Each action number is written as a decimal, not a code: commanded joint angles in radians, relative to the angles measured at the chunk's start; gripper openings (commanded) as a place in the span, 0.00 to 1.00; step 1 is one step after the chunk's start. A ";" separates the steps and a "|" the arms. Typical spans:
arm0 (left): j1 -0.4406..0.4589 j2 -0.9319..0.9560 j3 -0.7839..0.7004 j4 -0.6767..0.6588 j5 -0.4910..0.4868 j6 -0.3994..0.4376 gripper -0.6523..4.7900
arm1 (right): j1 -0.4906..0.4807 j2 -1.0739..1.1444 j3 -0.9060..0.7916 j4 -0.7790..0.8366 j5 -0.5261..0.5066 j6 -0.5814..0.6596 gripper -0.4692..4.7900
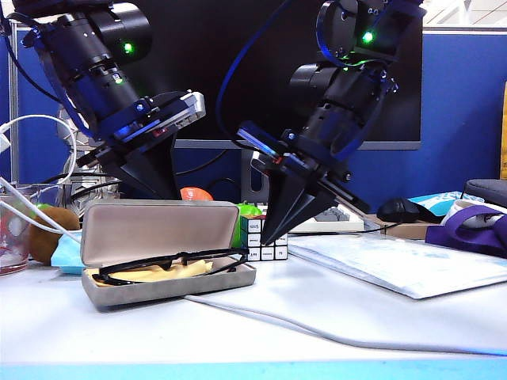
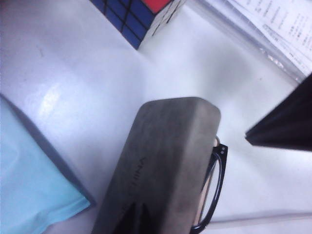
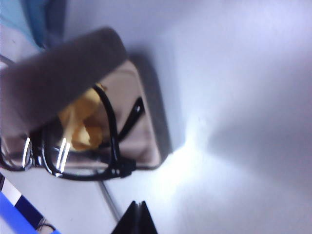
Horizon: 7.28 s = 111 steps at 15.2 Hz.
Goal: Pick up the glasses, fold the temples of the glasses, place the glasses into the glasses case, and finally close the glasses case.
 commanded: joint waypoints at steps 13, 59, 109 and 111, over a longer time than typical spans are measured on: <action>-0.002 0.000 -0.002 -0.082 0.085 0.027 0.11 | 0.005 0.096 0.002 -0.042 -0.085 0.050 0.09; -0.040 -0.951 0.045 -0.227 -0.259 0.045 0.11 | -0.019 -1.022 -0.120 0.065 0.345 -0.212 0.09; 0.391 -1.675 -1.198 0.385 -0.285 -0.026 0.11 | -0.220 -1.936 -1.440 0.562 0.716 -0.170 0.09; 0.391 -1.675 -1.198 0.386 -0.286 -0.026 0.11 | -0.319 -1.957 -1.459 0.624 0.699 -0.273 0.09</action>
